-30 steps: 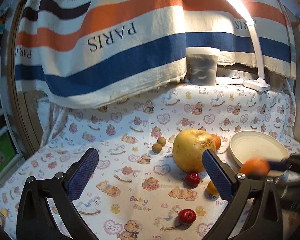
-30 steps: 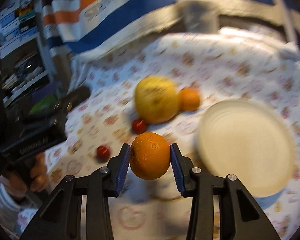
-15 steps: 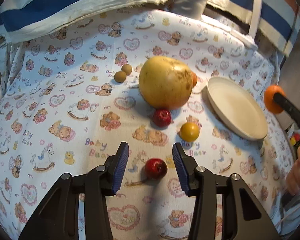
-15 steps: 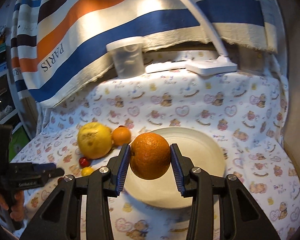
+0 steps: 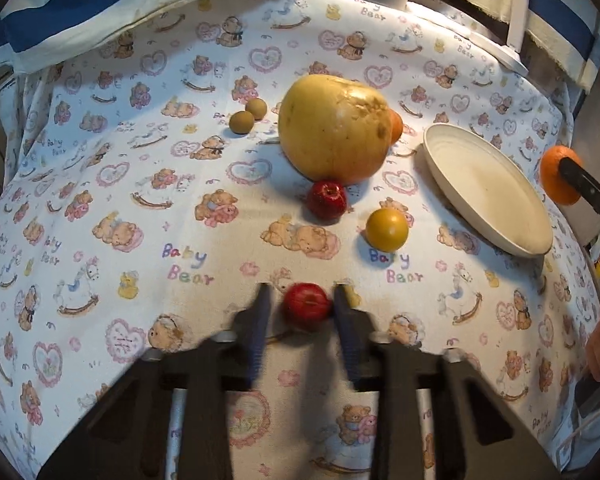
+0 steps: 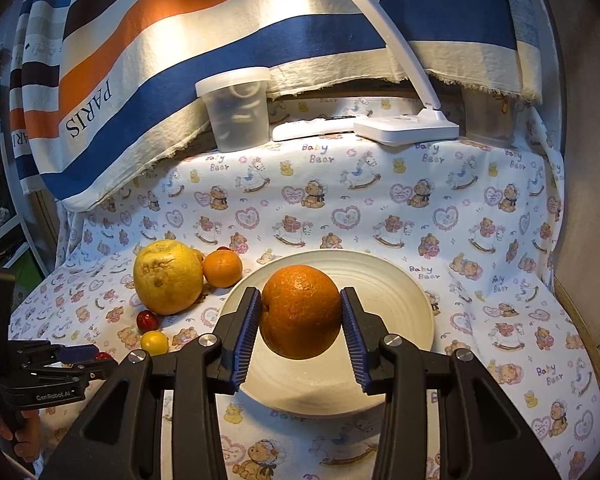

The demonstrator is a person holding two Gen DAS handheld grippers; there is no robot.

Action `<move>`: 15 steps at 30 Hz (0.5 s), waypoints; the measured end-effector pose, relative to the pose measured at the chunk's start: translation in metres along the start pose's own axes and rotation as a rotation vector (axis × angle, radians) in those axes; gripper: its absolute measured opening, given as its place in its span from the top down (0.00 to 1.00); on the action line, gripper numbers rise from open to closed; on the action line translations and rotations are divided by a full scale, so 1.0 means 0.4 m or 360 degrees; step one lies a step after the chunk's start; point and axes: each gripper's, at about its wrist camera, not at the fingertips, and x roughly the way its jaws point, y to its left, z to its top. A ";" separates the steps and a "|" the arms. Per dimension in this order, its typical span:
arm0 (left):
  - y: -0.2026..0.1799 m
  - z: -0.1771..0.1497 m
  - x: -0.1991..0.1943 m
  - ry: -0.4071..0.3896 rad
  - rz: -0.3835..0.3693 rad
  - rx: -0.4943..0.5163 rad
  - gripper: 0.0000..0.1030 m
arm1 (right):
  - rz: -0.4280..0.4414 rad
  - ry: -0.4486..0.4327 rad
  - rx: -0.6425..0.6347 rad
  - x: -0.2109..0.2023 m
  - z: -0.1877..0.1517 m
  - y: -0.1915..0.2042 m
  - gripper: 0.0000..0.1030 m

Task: Organize fruits
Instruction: 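Lift the orange toward the plate with the right gripper while the left gripper grasps a small red apple, then lower the orange onto the plate and open the right gripper while the left carries the apple over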

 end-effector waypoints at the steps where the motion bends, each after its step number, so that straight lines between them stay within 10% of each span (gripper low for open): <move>1: -0.001 -0.001 -0.003 -0.0009 0.0000 0.0006 0.76 | -0.0004 0.0002 -0.0001 0.001 0.000 0.000 0.59; 15: 0.005 0.021 -0.095 -0.0427 0.0027 0.0075 0.76 | -0.0045 -0.0033 0.0065 0.000 -0.013 -0.002 0.59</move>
